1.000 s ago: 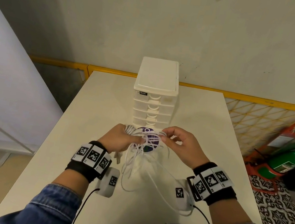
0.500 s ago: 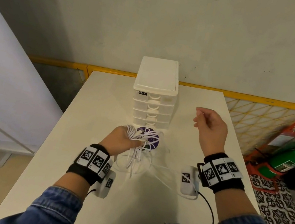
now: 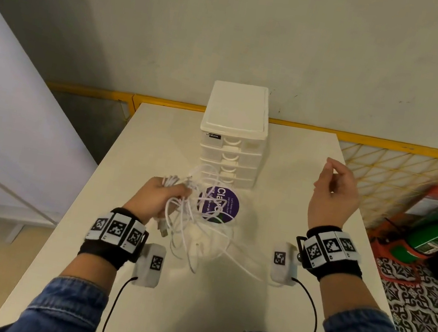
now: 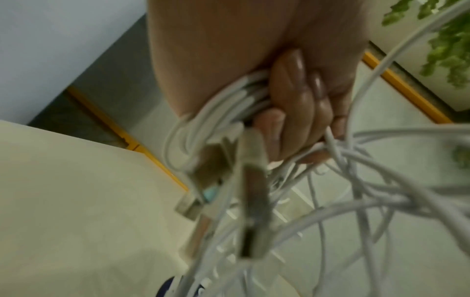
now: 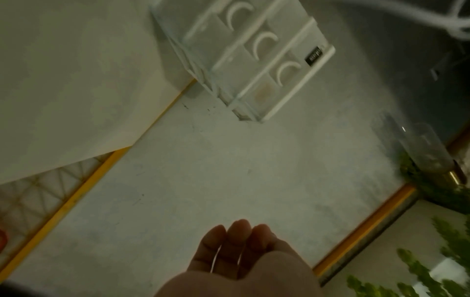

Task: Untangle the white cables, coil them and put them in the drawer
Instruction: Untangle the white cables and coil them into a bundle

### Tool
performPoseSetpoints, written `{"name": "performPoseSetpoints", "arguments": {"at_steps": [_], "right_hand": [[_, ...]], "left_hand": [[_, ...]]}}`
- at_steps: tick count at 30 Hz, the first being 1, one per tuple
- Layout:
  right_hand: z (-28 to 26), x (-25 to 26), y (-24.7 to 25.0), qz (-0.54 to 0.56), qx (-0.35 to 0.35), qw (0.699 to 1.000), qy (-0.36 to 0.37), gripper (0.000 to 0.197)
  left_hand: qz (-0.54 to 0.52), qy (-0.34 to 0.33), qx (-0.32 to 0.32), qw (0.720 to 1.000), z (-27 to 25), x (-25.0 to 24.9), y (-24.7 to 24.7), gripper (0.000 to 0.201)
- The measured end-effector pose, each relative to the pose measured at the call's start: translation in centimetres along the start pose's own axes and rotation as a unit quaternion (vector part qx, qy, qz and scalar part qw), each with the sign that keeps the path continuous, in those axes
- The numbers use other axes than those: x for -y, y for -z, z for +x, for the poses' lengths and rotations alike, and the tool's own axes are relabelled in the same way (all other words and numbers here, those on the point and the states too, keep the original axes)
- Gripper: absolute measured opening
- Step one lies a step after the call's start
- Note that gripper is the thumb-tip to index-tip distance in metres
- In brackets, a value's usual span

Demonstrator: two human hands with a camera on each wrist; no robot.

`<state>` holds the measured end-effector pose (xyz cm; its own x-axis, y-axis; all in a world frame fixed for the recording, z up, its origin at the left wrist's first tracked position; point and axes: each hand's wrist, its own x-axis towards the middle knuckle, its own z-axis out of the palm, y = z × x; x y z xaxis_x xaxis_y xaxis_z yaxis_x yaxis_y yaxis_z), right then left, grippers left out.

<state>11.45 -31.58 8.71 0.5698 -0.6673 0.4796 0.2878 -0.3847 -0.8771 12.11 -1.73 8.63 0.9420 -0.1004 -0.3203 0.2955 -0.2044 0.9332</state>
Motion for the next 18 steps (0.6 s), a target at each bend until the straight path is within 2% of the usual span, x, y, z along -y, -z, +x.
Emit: {"name": "performPoseSetpoints", "arguments": {"at_steps": [4,7,9,11,14,15,18], "right_hand": [[-1.5,-2.2,0.4,-0.045,0.063,0.997,-0.026,0.011],[-3.3,-2.5,-0.2,-0.049,0.192,0.979,-0.051,0.011],[-4.7,-2.0,-1.0,-0.047,0.293,0.953,-0.058,0.011],[-6.3,-1.2,-1.8,-0.034,0.38,0.92,-0.087,0.013],[-8.4,-0.5,-2.8,-0.035,0.471,0.875,-0.104,0.039],[-8.8,-0.4,-3.0,-0.027,0.496,0.861,-0.111,0.04],[-9.0,-0.1,-3.3,0.029,0.548,0.819,-0.169,0.025]], "left_hand": [[-0.052,-0.004,-0.096,0.994,0.5,0.0,0.4,0.036],[-0.092,0.008,-0.127,0.988,0.9,0.1,-0.7,0.038],[-0.108,0.01,-0.105,0.989,0.9,0.1,-1.6,0.038],[-0.094,0.002,-0.057,0.994,0.5,0.2,-2.8,0.039],[-0.071,-0.01,0.005,0.997,0.0,0.1,-4.7,0.041],[-0.072,-0.009,0.02,0.997,-0.2,0.0,-5.2,0.039],[-0.069,-0.008,0.043,0.997,-0.3,-0.1,-5.6,0.036]]}}
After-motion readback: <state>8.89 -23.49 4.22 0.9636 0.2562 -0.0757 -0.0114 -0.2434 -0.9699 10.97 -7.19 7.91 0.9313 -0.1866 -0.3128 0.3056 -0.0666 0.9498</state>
